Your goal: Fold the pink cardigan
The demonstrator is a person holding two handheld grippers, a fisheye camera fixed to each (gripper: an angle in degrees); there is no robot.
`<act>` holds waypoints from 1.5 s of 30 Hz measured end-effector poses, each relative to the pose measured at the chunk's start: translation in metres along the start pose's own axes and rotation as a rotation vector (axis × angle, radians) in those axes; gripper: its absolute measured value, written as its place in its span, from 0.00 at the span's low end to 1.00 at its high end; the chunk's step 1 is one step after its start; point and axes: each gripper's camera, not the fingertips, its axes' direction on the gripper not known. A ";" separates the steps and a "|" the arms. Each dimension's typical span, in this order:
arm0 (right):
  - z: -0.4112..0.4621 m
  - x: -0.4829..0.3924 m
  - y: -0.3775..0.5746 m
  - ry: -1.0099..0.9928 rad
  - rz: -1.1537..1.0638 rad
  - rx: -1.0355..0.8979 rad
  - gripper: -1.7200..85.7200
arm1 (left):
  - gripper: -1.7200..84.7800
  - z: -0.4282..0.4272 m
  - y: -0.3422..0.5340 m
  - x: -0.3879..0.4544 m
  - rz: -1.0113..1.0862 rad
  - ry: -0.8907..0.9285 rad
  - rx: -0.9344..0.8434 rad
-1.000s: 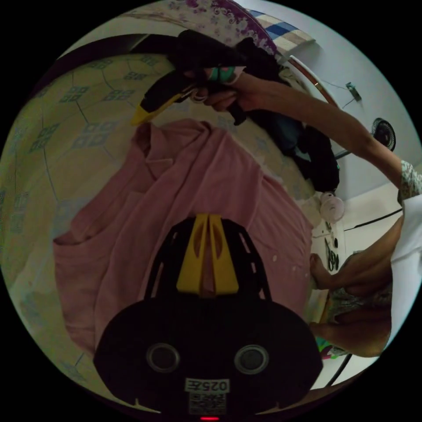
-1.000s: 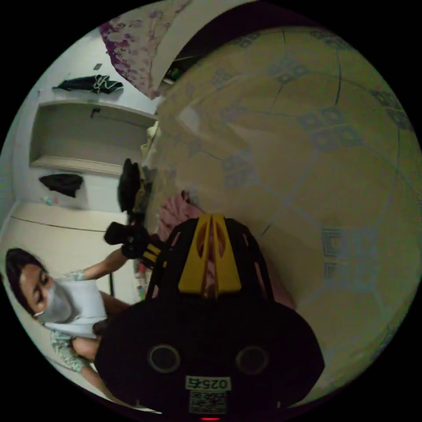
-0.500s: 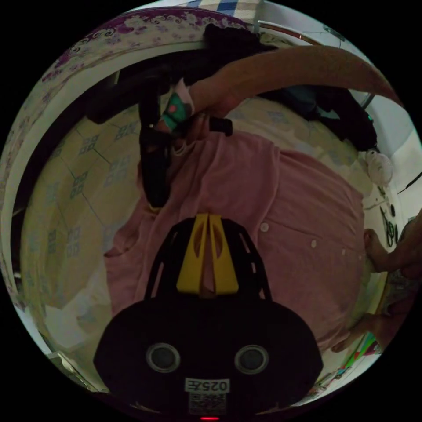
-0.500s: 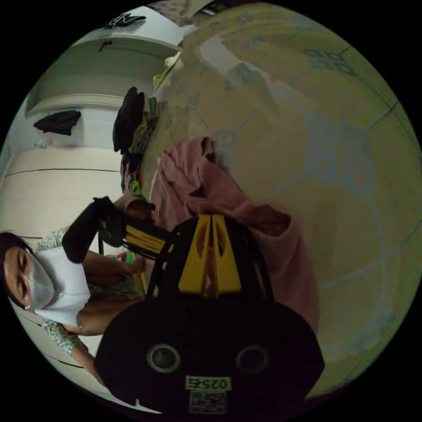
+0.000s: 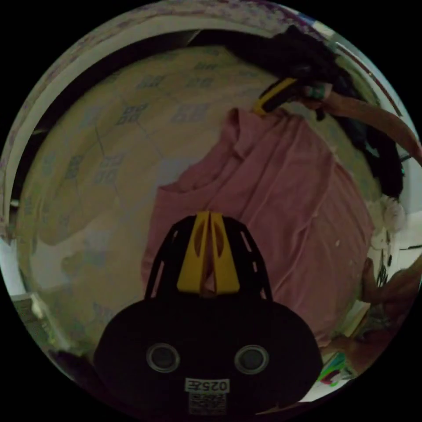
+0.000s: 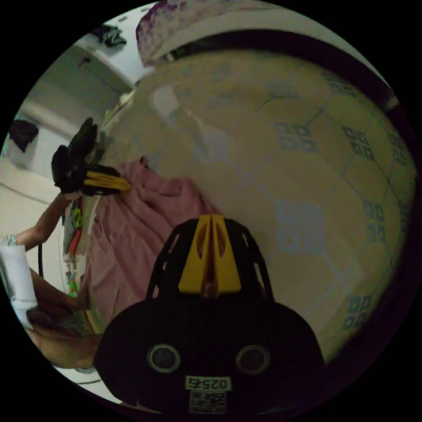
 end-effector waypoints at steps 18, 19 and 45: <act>-0.060 -0.037 0.124 0.008 0.013 -0.098 0.10 | 0.03 -0.066 0.068 -0.049 -0.146 -0.073 -0.170; -0.061 -0.041 0.126 0.018 0.006 -0.103 0.10 | 0.03 -0.068 0.067 -0.047 -0.138 -0.104 -0.176; -0.180 -0.111 0.545 -0.280 0.348 0.062 0.17 | 0.10 -0.166 0.422 0.008 -0.730 0.371 0.022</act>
